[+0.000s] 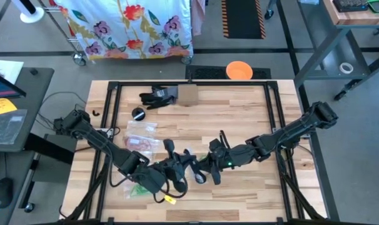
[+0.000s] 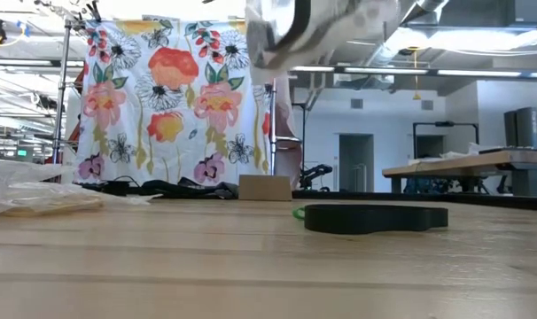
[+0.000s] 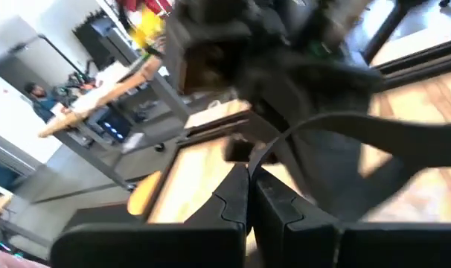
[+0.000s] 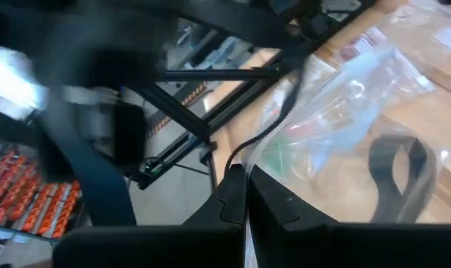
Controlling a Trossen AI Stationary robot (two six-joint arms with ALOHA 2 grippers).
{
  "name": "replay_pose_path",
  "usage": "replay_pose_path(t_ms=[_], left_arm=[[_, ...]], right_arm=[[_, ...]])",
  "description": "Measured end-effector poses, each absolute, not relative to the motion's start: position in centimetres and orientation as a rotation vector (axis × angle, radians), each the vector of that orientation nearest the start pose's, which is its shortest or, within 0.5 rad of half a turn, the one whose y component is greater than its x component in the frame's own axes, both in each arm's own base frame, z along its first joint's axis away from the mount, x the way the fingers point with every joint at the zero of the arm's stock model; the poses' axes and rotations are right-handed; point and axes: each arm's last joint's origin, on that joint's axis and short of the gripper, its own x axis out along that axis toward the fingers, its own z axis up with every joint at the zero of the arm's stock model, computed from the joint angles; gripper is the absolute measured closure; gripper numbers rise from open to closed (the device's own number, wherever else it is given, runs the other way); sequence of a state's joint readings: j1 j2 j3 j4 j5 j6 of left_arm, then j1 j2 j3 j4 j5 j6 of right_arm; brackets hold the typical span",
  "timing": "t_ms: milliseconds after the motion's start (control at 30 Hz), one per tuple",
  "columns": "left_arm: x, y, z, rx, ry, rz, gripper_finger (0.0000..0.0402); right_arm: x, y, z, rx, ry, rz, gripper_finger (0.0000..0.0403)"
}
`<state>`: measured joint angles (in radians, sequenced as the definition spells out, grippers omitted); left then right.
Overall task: Sort rubber bands
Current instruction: Put the black rubber band into the transparent zip bag
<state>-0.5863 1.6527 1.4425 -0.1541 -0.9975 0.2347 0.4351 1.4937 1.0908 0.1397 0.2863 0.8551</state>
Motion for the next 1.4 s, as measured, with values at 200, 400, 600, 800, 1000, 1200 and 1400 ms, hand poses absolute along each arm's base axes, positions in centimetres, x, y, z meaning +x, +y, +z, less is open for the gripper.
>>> replay_pose_path(t_ms=[200, 400, 600, 800, 1000, 1200, 1400], left_arm=[[32.2, -18.5, 31.5, 0.436, 0.308, 0.382, 0.0401], [31.9, -18.8, 30.1, 0.437, 0.281, 0.393, 0.0401], [31.4, -19.3, 29.9, 0.45, 0.275, 0.435, 0.0401], [31.0, -19.9, 30.1, 0.462, 0.263, 0.426, 0.0401], [31.0, -20.1, 30.0, 0.463, 0.269, 0.367, 0.0402], [31.1, -20.1, 29.5, 0.435, 0.301, 0.257, 0.0401], [31.7, -19.6, 29.2, 0.375, 0.323, 0.158, 0.0401]], right_arm=[[31.4, 13.3, 30.2, 0.748, 0.273, 0.028, 0.0403], [31.7, 12.7, 30.2, 0.753, 0.269, 0.02, 0.0403], [31.7, 12.6, 30.4, 0.758, 0.254, 0.019, 0.0403], [31.8, 12.6, 30.5, 0.764, 0.243, 0.024, 0.0403], [31.8, 12.6, 30.5, 0.771, 0.245, 0.029, 0.0403], [31.8, 12.4, 30.7, 0.774, 0.223, 0.009, 0.0403], [31.8, 12.4, 30.6, 0.773, 0.226, 0.01, 0.0403]])
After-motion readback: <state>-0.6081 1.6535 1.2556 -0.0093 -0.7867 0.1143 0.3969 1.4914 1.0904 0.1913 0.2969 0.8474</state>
